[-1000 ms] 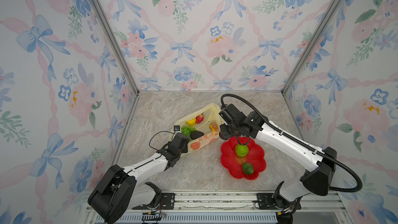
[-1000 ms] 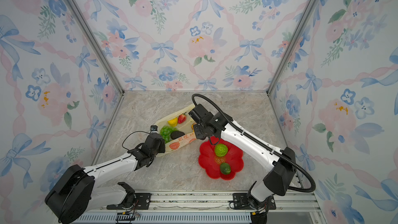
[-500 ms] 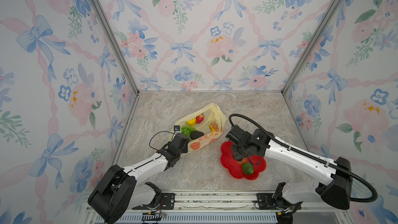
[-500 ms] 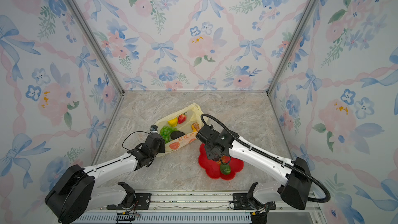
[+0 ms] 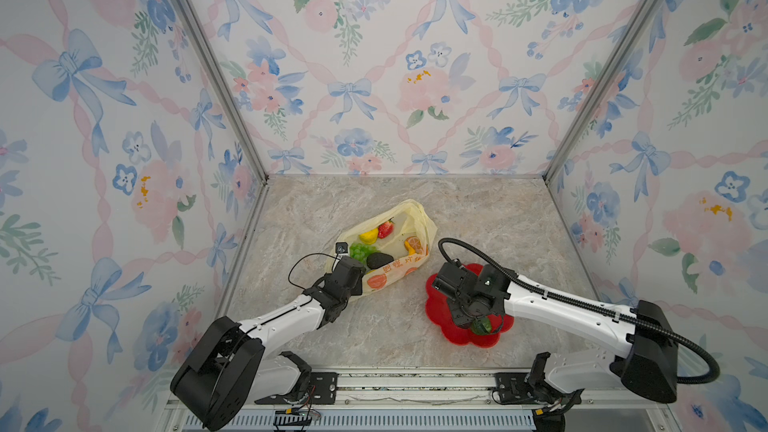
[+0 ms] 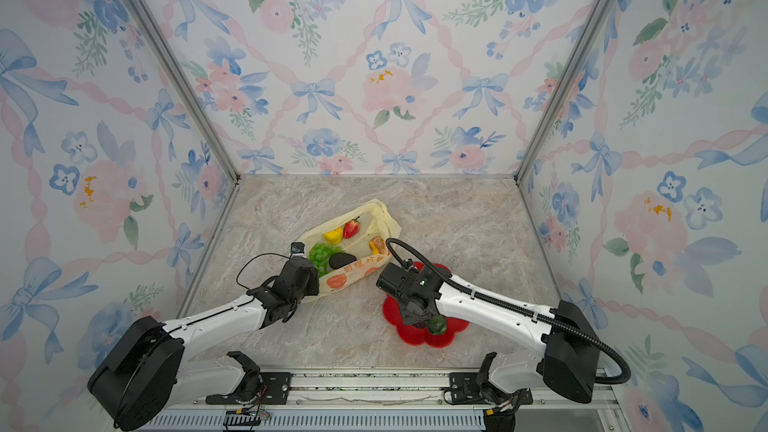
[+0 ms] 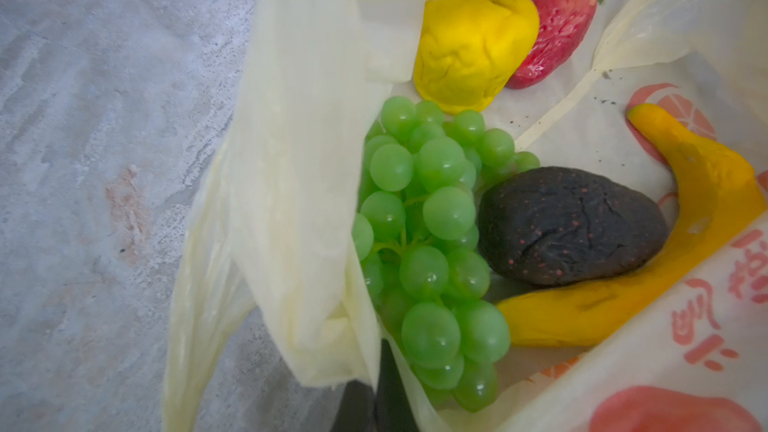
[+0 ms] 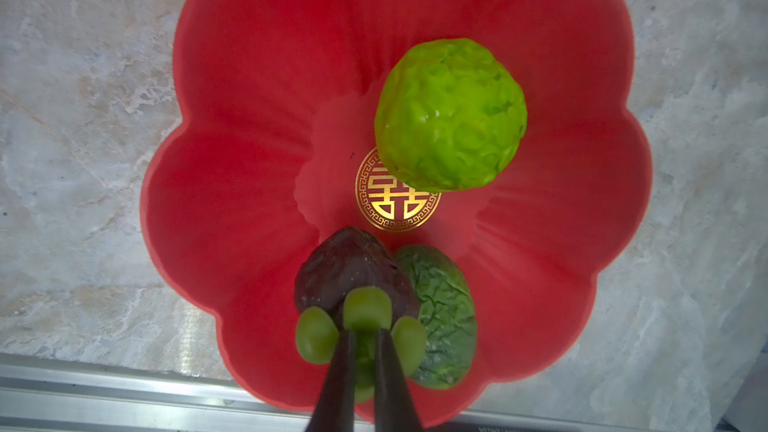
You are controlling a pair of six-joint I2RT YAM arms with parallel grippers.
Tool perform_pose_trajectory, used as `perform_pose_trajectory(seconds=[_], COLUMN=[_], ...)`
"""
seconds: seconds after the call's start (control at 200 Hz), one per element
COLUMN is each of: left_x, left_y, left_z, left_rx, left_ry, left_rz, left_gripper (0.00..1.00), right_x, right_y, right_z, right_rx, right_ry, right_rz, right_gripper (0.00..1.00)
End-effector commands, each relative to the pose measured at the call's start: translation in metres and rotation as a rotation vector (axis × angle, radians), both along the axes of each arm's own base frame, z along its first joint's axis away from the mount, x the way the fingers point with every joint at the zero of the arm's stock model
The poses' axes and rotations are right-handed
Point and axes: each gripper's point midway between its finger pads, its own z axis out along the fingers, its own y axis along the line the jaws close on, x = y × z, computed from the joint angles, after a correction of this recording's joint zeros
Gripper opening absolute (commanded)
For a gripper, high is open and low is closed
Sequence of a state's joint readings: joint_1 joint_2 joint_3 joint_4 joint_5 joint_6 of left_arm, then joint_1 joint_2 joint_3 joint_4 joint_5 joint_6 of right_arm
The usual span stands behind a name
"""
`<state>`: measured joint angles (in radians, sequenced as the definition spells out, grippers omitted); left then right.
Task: Take fruits out of the plastic bag
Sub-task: Place the fruit on the plate.
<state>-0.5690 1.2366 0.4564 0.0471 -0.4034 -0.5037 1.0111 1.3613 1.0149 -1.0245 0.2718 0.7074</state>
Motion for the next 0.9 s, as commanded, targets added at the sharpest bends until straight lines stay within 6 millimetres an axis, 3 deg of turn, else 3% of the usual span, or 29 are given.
perform_pose_trajectory(seconds=[0.0,0.555,0.895], left_x=[0.001,0.001,0.001], left_y=[-0.006,-0.006,-0.006], left_z=[0.003,0.002,0.001], left_rx=[0.002,0.001,0.003], left_ry=[-0.001,0.001,0.004], left_rz=[-0.027,-0.026,-0.028], left_gripper=[0.0,0.0,0.0], right_x=[0.003,0.021,0.022], right_y=[0.0,0.003,-0.008], right_z=[-0.003,-0.023,-0.029], right_rx=[-0.003,-0.059,-0.098], right_ry=[-0.036,-0.087,-0.086], right_rz=[-0.017,-0.042,-0.07], right_gripper=[0.04,0.04,0.09])
